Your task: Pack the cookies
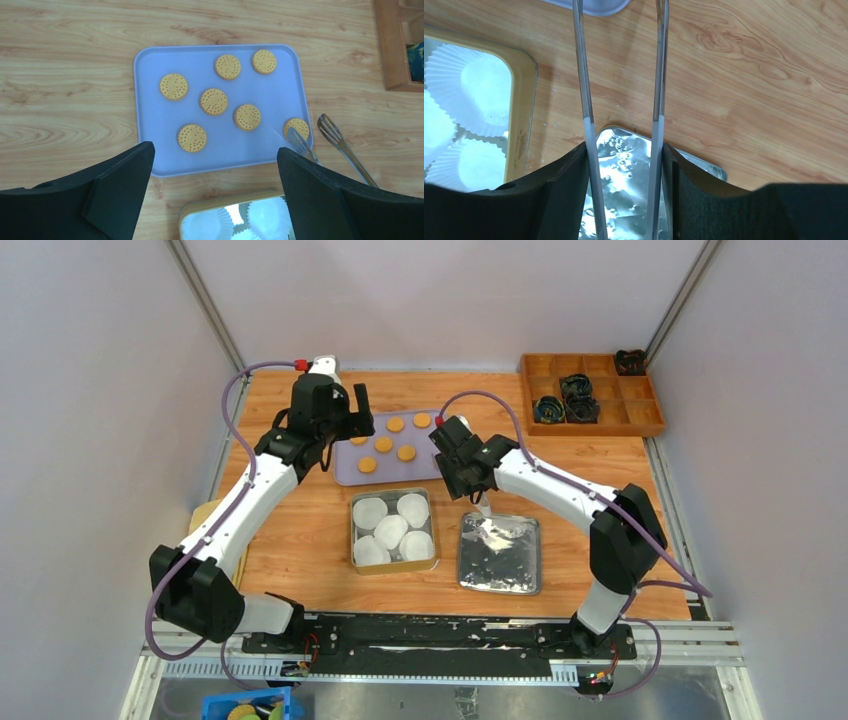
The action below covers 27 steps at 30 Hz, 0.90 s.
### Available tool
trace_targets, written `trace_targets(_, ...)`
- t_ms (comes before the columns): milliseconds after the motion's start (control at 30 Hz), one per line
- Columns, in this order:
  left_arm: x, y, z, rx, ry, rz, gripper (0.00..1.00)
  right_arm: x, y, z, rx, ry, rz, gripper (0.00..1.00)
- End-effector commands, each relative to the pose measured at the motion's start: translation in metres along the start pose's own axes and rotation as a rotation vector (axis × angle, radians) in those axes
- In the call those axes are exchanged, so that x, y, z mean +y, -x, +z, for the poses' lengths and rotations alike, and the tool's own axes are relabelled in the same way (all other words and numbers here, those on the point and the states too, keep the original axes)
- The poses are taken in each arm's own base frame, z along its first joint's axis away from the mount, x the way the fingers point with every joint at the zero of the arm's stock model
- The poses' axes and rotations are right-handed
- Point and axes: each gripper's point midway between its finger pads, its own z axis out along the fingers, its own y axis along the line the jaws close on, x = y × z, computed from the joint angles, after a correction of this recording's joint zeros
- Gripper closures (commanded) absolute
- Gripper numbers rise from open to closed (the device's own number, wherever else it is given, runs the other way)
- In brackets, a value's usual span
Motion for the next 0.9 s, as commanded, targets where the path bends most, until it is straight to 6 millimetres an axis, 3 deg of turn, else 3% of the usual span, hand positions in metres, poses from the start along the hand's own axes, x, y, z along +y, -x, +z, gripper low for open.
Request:
trace_targets(0, -0.005, 0.001, -0.005, -0.014, -0.031, 0.006, 0.00, -0.009, 0.002, -0.005, 0.010, -0.080, -0.021, 0.46)
trace_targets(233, -0.002, 0.001, -0.006, -0.015, -0.013, 0.014, 0.00, 0.001, 0.000, -0.003, 0.024, -0.046, -0.022, 0.49)
trace_targets(533, -0.004, 0.000, -0.006, -0.014, -0.024, 0.008, 0.00, -0.007, 0.032, -0.017, -0.049, -0.224, -0.153, 0.45)
trace_targets(867, -0.003, 0.000, -0.007, -0.013, -0.024, 0.008, 0.00, 0.030, 0.042, -0.002, -0.053, -0.082, -0.175, 0.49)
